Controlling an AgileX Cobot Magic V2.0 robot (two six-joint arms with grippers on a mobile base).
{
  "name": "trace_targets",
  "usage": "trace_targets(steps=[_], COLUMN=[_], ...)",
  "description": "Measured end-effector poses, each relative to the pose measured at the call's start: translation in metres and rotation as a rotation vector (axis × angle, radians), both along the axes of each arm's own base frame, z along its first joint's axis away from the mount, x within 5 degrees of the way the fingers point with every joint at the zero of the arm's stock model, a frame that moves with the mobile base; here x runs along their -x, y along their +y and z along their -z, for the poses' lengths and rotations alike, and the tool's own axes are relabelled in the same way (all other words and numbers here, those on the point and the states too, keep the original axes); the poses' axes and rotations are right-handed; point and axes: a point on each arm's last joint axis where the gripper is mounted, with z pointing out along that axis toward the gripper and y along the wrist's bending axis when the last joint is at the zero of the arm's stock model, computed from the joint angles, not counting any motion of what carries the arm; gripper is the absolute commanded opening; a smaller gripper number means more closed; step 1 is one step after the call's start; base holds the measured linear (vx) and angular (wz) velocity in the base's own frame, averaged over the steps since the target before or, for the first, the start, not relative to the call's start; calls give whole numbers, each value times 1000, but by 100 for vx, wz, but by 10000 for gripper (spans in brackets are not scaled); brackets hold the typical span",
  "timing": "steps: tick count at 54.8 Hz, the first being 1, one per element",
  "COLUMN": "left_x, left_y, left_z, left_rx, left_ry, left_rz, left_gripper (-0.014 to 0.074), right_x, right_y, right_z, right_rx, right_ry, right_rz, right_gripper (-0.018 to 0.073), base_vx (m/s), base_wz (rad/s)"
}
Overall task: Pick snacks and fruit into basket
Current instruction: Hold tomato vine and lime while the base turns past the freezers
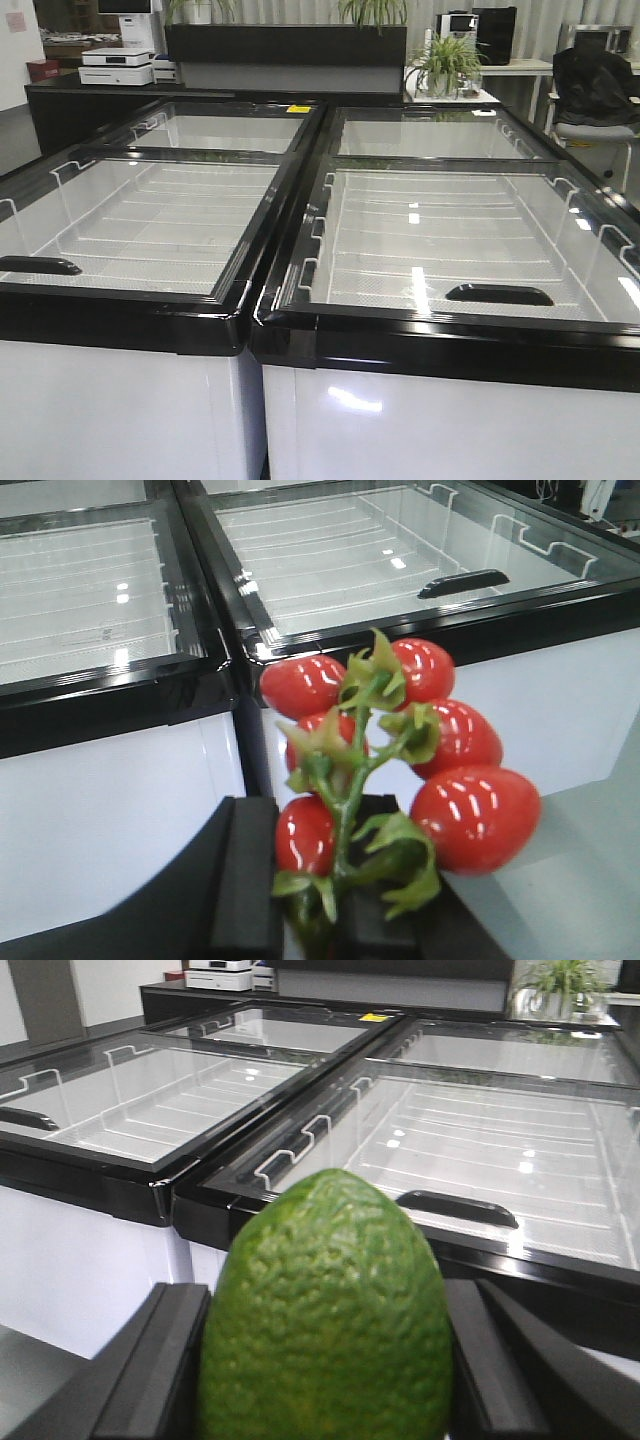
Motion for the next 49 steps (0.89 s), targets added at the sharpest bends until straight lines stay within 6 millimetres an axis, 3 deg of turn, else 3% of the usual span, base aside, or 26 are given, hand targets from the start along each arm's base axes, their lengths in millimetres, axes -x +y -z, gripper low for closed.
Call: trace_targets(steps=[21, 49], left_x=[0, 0], left_y=[0, 0], left_z=[0, 0], left_rx=[0, 0], left_ry=[0, 0], left_rz=[0, 0], left_gripper=[-8, -8], right_x=[0, 0], right_y=[0, 0], right_z=[0, 0], right_rx=[0, 0], right_ry=[0, 0], right_rz=[0, 0], right_gripper=[-4, -4], base_vx=[13, 14], base_wz=[42, 63])
